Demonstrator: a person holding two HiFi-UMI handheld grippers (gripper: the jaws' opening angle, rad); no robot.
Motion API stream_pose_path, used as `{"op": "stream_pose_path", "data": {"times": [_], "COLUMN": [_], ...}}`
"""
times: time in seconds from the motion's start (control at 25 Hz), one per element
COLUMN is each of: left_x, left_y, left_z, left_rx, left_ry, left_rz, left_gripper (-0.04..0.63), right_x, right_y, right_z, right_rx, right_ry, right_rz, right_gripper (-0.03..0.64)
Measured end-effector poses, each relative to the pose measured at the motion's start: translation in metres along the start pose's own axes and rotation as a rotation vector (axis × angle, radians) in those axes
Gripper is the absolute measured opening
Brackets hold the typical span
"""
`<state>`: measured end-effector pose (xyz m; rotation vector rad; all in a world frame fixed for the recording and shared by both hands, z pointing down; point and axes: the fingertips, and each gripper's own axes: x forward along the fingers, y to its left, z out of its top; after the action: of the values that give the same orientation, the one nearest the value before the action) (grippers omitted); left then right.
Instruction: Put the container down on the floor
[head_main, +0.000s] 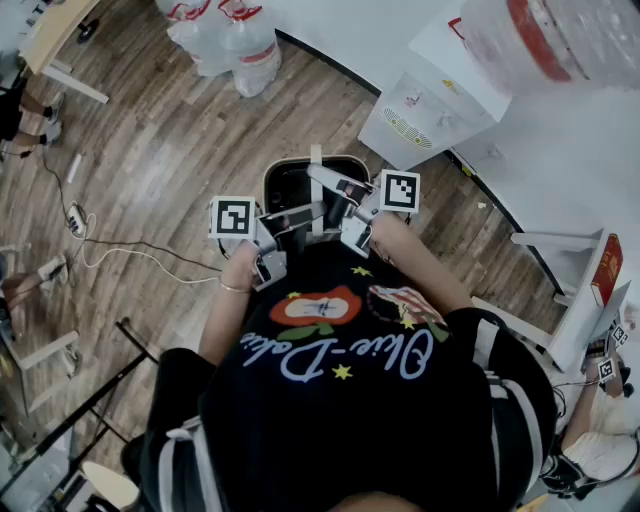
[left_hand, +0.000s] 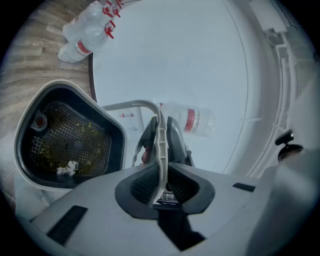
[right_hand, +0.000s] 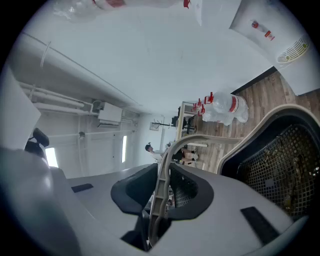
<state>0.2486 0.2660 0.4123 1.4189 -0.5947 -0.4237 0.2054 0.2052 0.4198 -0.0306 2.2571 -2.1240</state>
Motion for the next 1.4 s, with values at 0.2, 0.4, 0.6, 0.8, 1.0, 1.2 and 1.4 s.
{"op": "stream_pose_path", "data": {"times": [0.2, 0.4, 0.6, 0.8, 1.0, 1.2, 1.4], "left_x": [0.000, -0.001, -0.001, -0.002, 0.008, 0.017, 0.024], "left_y": [-0.001, 0.000, -0.003, -0.002, 0.000, -0.001, 0.002], "left_z": [-0.001, -0.001, 0.000, 0.001, 0.002, 0.001, -0.005], "left_rx": [-0.001, -0.004, -0.002, 0.001, 0.003, 0.006, 0.000], "left_ry": [-0.002, -0.006, -0.014, -0.036, -0.061, -0.077, -0.100], "left_rz": [0.000, 0.012, 0.005, 0.016, 0.026, 0.031, 0.047], "left_gripper": [0.049, 0.049, 0.049, 0.049, 0.049, 0.049, 0.050], "right_x": [0.001, 0.001, 0.002, 0.004, -0.002, -0.008, -0.017], "right_y": [0.001, 0.001, 0.002, 0.002, -0.002, -0.002, -0.006], "right_z": [0.000, -0.001, -0.001, 0.000, 0.006, 0.010, 0.010], "right_rx": [-0.014, -0.009, -0.005, -0.005, 0.014, 0.005, -0.046], "right_ry": [0.008, 0.013, 0.017, 0.019, 0.016, 0.046, 0.098], "right_rz": [0.005, 0.005, 0.007, 0.012, 0.033, 0.036, 0.020], "right_gripper": [0.067, 0.067, 0.067, 0.067, 0.067, 0.067, 0.067]}}
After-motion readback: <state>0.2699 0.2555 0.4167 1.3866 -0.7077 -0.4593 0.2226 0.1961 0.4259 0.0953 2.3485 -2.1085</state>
